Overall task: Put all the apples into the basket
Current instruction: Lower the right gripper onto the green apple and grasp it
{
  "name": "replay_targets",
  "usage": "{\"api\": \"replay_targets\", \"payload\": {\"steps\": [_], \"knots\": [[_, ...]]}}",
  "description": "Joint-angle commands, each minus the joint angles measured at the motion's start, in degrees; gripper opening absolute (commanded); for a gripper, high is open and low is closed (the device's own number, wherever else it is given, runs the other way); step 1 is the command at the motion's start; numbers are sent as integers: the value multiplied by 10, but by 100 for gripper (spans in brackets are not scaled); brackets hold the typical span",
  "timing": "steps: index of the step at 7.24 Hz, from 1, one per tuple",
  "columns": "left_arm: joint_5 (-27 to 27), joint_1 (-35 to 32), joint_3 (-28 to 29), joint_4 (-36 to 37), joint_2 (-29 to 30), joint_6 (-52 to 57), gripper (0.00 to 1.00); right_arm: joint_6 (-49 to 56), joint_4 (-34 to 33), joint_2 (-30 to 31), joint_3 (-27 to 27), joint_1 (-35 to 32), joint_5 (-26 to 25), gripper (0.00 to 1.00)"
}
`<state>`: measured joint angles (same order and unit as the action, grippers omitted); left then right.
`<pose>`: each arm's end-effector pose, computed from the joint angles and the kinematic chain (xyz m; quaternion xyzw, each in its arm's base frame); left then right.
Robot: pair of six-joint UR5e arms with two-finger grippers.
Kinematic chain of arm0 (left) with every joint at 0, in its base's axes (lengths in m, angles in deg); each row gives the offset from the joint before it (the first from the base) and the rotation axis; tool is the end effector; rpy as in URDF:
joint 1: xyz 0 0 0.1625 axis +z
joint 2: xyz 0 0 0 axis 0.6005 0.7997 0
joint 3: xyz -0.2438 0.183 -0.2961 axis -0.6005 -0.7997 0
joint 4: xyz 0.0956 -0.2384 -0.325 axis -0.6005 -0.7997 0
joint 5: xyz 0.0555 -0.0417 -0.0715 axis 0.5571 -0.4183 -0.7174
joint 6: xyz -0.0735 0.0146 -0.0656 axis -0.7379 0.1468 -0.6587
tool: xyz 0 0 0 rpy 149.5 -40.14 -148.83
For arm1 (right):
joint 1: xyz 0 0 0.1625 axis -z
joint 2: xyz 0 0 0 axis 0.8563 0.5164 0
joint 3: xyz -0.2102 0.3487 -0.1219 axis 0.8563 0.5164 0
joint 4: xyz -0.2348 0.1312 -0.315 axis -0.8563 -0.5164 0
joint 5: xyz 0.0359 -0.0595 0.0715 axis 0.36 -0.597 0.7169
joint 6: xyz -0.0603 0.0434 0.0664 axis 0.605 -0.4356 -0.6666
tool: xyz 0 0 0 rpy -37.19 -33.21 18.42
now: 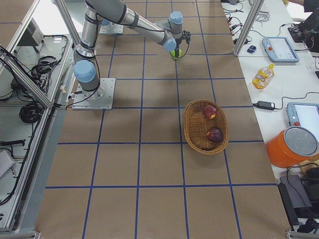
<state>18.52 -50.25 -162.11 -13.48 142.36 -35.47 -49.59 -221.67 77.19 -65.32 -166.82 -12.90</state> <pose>-0.1069 -0.5516 0.4743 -0.0268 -0.9991 -0.0326 0.0068 0.3227 -0.5417 0.1872 0.0002 0.9971 -0.0529 0.0552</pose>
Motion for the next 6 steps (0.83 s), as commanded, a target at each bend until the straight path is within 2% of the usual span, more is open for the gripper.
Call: {"api": "replay_targets", "payload": {"steps": [1, 2, 3, 4, 5, 6], "knots": [[1, 0, -1, 1, 0, -6, 100, -2, -9, -15, -1, -5, -25, 100], [-4, 0, 0, 5, 10, -27, 100, -2, -22, -17, 6, -5, -25, 71], [-7, -12, -6, 19, 11, -77, 100, 0, -25, -12, 8, 2, -26, 46], [-12, -24, -10, 20, 10, -86, 100, 4, -15, 13, 21, 19, -27, 45], [-11, -27, -10, 20, 10, -94, 100, 6, 56, 41, 55, 66, -28, 44], [-11, -28, -7, 21, 10, -94, 100, 52, 108, 63, 70, 143, -29, 37]]}}
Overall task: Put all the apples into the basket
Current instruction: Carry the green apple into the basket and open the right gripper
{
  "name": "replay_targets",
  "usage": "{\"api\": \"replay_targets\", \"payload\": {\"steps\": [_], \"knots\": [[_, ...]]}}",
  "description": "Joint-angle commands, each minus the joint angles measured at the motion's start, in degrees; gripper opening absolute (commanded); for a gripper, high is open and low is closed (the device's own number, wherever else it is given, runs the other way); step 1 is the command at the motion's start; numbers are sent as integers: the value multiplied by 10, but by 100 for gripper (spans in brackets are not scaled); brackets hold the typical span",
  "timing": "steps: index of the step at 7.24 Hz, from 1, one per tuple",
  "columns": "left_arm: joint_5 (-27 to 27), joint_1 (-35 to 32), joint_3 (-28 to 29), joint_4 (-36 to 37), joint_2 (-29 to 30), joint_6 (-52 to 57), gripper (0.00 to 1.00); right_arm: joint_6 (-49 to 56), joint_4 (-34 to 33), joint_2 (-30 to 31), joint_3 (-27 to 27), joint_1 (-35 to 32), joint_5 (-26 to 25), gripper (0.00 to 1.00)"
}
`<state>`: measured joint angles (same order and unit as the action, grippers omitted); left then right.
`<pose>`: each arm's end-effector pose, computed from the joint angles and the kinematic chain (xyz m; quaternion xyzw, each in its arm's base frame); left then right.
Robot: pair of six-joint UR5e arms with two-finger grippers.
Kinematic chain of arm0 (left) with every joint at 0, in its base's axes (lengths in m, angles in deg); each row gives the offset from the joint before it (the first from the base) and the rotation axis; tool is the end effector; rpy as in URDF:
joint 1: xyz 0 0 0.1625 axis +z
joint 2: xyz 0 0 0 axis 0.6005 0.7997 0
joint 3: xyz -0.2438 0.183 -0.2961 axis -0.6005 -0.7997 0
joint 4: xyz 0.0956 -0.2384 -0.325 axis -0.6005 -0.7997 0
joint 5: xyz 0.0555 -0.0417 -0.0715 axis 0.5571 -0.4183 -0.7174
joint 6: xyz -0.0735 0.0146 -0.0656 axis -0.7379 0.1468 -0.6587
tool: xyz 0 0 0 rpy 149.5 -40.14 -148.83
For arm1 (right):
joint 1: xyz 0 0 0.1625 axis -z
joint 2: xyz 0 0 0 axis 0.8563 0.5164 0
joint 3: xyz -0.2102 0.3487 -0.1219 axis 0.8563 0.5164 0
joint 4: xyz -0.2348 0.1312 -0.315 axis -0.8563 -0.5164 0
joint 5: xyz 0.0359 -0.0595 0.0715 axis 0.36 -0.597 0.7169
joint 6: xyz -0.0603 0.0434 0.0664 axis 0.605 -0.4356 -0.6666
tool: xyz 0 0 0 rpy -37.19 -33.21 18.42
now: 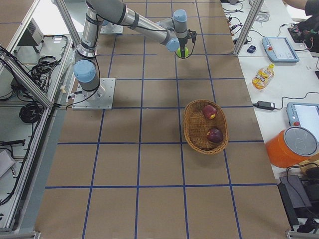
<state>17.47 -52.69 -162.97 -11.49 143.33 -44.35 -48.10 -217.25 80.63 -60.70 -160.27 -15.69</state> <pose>-0.1321 -0.5537 0.4609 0.0297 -0.9990 -0.0319 0.0127 0.2572 -0.5919 0.2499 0.0454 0.9940 -0.0933 0.0355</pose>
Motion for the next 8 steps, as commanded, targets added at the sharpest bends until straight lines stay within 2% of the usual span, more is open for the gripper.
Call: {"api": "replay_targets", "payload": {"steps": [1, 2, 3, 4, 6, 7, 8], "knots": [[4, -4, 1, 1, -6, 0, 100, 179, 85, 46, 24, 162, -5, 33], [0, -4, 6, 1, -5, -1, 100, 298, 87, 43, 29, 265, 4, 30], [0, -4, 7, 1, -5, -3, 100, 427, 85, 32, 35, 347, 4, 18], [0, -4, 7, 1, -10, -3, 100, 507, 82, -2, 65, 395, 5, 15], [0, -4, 0, 1, -6, -5, 100, 528, 101, -48, 127, 413, 7, 22], [-1, -4, -1, 1, -5, -5, 100, 534, 102, -48, 132, 414, 6, 45], [-2, -5, 0, 2, -2, -5, 100, 534, 100, -49, 130, 441, 9, 83]]}}
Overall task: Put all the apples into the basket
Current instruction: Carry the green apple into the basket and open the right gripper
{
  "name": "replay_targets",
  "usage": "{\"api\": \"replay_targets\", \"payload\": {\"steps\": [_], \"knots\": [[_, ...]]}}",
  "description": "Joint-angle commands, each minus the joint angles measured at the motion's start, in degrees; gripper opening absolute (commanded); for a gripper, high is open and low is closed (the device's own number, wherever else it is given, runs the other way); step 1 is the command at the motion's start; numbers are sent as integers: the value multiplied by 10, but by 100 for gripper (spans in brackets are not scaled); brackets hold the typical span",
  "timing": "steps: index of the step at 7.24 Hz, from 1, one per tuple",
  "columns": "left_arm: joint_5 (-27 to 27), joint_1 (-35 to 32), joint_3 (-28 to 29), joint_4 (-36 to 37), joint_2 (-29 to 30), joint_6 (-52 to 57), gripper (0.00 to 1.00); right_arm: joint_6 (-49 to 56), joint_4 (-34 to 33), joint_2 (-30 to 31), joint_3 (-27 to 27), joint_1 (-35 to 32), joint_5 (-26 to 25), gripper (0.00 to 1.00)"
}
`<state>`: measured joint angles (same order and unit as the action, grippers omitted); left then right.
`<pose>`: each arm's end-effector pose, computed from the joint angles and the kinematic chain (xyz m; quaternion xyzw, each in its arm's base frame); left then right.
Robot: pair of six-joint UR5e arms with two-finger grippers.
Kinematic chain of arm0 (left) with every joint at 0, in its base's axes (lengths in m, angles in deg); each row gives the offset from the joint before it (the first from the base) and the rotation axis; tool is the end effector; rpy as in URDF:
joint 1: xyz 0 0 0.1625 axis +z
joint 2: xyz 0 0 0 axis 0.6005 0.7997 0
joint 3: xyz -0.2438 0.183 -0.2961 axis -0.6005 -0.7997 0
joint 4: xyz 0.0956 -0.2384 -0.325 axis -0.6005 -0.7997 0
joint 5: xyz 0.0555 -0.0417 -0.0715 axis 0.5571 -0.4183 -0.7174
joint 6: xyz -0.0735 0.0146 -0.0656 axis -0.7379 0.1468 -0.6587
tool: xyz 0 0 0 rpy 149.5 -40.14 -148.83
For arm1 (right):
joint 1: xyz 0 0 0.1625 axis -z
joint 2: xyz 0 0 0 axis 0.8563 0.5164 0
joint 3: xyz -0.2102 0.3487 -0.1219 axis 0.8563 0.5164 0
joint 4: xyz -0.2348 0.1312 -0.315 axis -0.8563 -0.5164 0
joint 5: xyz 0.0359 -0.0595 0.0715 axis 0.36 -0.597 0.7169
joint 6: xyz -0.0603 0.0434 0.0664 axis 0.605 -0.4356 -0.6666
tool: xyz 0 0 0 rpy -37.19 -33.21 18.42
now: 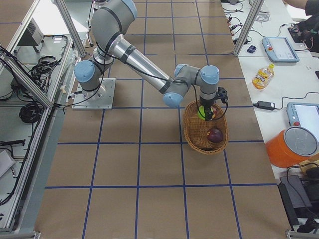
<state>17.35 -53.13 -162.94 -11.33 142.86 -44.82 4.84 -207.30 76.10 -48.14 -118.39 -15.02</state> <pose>-0.1365 -0.5506 0.4660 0.0299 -0.9991 -0.0263 0.0137 -0.2300 -0.6594 0.2779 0.0510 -0.9951 0.0785 0.0306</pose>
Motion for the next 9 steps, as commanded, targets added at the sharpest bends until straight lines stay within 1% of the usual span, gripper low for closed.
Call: {"api": "replay_targets", "payload": {"steps": [1, 2, 3, 4, 5, 6, 7, 8, 9], "knots": [[-2, -1, 0, 1, 2, -1, 100, 5, 7, -1, 8, 30, 13, 100], [-2, -1, 1, 1, 3, 0, 100, 4, 40, 6, 15, 30, 13, 100], [-2, -1, -1, 1, 2, -1, 100, 4, 90, 28, 28, 30, 28, 100], [-2, -1, -2, 0, 3, -1, 100, 4, 141, 56, 43, 23, 37, 100], [-1, -1, -1, 1, 3, 1, 100, 3, 178, 97, 64, -6, 38, 100], [-1, -1, -1, 1, 1, 1, 100, -3, 252, 145, 71, -31, 34, 100], [0, -1, -2, 1, 0, 2, 100, -10, 334, 193, 71, -72, 32, 100], [-1, -1, -1, 1, 1, 3, 100, -99, 397, 244, 68, -130, 35, 100], [0, -1, -2, 1, 0, 5, 100, -218, 429, 266, 67, -189, 39, 100]]}}
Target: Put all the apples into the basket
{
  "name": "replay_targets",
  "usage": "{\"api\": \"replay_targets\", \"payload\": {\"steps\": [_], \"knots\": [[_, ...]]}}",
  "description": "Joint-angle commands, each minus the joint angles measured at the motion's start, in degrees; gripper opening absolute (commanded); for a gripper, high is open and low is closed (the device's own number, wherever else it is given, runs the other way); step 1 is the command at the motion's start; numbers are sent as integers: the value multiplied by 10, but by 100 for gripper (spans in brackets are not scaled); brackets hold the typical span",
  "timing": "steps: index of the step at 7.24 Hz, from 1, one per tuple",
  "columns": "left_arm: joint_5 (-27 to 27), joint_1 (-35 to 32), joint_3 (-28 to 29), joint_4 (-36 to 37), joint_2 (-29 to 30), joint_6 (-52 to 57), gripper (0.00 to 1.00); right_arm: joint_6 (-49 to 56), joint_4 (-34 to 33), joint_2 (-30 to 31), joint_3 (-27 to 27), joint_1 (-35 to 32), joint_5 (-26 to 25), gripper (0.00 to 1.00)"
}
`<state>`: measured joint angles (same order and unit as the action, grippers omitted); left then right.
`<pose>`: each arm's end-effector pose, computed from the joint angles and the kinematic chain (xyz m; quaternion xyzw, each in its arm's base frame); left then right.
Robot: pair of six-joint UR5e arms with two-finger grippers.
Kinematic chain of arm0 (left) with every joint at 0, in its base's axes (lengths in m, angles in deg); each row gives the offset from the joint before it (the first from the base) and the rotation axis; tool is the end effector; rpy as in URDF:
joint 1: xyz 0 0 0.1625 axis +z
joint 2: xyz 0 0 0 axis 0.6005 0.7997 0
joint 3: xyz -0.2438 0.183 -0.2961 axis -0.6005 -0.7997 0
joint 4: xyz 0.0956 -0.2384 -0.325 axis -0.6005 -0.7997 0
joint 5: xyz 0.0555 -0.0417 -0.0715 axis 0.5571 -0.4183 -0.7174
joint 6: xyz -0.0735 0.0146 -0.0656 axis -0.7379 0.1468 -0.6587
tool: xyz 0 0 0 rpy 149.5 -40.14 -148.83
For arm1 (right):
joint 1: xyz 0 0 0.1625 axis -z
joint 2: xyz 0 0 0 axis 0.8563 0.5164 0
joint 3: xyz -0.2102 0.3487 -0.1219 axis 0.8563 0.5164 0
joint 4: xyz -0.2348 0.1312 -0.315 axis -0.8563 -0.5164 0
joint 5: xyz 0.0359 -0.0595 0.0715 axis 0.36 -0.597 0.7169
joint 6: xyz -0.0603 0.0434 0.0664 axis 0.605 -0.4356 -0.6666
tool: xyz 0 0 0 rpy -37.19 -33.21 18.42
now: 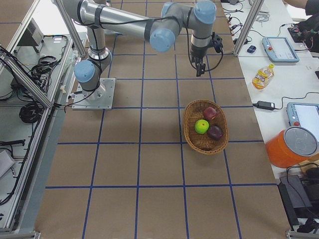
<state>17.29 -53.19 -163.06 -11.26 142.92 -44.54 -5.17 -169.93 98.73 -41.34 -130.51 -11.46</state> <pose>-0.1372 -0.5506 0.4645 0.0269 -0.9992 -0.0273 0.0143 -0.0387 -0.5691 0.5139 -0.0686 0.9964 -0.0307 0.0400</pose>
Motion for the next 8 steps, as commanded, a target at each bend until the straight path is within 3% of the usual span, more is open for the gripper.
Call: {"api": "replay_targets", "payload": {"steps": [1, 2, 4, 5, 6, 8], "knots": [[0, 1, -2, 0, -5, 5, 100, -191, 57, 36, -6, -138, 3, 100], [0, 1, 0, 0, -4, 5, 100, -232, 45, 33, -13, -190, -7, 100], [0, 4, 5, 1, 0, 6, 100, -252, 41, 31, -45, -202, -13, 100], [0, 3, 2, 1, 0, 5, 100, -252, -42, 30, -83, -203, -22, 100], [0, 3, 3, 1, 0, 6, 100, -252, -78, 34, -117, -205, -20, 100], [-1, 3, 0, -1, -16, 5, 100, -251, -71, 35, -105, -205, -24, 100]]}}
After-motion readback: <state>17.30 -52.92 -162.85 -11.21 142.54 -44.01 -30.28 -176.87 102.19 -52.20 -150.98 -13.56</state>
